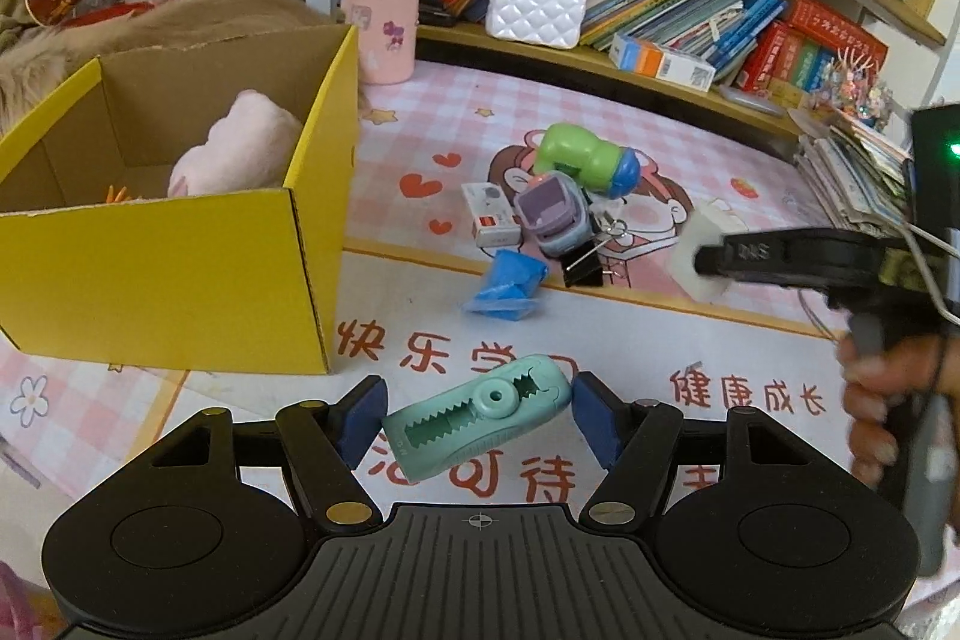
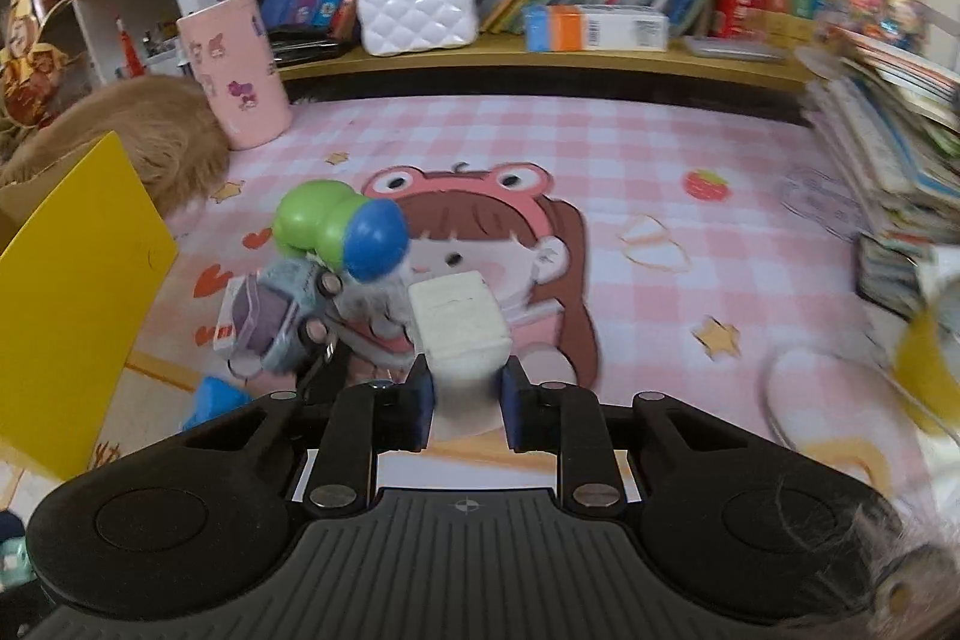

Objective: Organize objects

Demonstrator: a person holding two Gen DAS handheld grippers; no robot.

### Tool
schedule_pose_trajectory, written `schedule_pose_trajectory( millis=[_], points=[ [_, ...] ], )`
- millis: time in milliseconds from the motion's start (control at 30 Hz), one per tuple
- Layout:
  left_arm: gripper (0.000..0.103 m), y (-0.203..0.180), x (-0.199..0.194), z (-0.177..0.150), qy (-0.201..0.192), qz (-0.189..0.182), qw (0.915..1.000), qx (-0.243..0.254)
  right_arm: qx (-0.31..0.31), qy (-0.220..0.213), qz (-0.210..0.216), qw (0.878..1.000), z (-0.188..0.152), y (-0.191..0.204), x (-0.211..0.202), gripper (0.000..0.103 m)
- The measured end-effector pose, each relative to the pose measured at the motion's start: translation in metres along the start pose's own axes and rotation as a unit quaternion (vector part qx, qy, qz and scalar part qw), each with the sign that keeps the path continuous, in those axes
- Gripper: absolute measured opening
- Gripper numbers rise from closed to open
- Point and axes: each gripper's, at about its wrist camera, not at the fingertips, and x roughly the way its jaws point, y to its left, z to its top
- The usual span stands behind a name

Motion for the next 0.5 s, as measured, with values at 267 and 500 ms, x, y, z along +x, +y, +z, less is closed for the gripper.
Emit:
schedule_pose_trajectory(
  millis=[267,500],
  points=[
    [0.068,0.013,-0.015,-0.012,-0.007,-0.012,0.9999,0.001,0.007,0.002,-0.019,1.0,-0.03,0.013,-0.048,0.02],
    [0.068,0.036,-0.033,-0.022,-0.018,-0.018,0.9997,0.0,0.008,-0.006,-0.032,0.999,-0.055,0.042,-0.09,0.02]
  ],
)
